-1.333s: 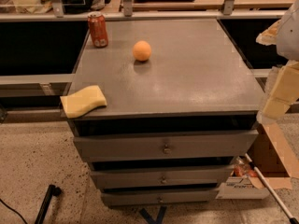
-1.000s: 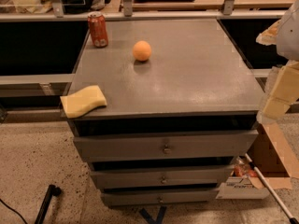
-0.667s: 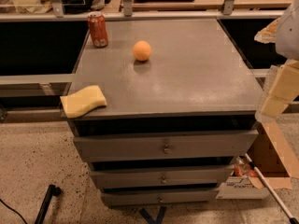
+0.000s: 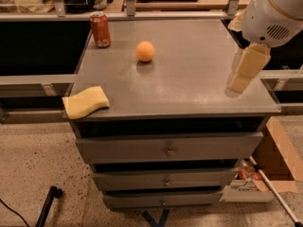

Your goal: Move orange near sponge

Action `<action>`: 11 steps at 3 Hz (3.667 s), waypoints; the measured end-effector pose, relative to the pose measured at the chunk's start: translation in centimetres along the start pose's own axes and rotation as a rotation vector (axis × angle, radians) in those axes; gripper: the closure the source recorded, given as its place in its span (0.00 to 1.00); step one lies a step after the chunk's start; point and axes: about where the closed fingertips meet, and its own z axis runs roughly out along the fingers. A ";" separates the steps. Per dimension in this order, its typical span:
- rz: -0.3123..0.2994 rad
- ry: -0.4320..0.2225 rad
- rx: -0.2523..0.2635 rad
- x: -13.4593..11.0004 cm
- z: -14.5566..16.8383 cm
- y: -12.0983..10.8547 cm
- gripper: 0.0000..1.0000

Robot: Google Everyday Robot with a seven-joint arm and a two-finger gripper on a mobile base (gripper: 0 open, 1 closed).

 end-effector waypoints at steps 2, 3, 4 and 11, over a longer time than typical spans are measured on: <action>0.073 -0.188 -0.002 -4.9 5.6 -8.6 0.00; 0.101 -0.333 0.035 -8.2 6.5 -11.3 0.00; 0.101 -0.333 0.035 -8.2 6.5 -11.3 0.00; 0.188 -0.760 -0.020 -18.7 23.2 -20.1 0.00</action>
Offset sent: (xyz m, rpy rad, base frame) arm 0.1791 0.0638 -0.0143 0.3894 -0.0701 -0.0406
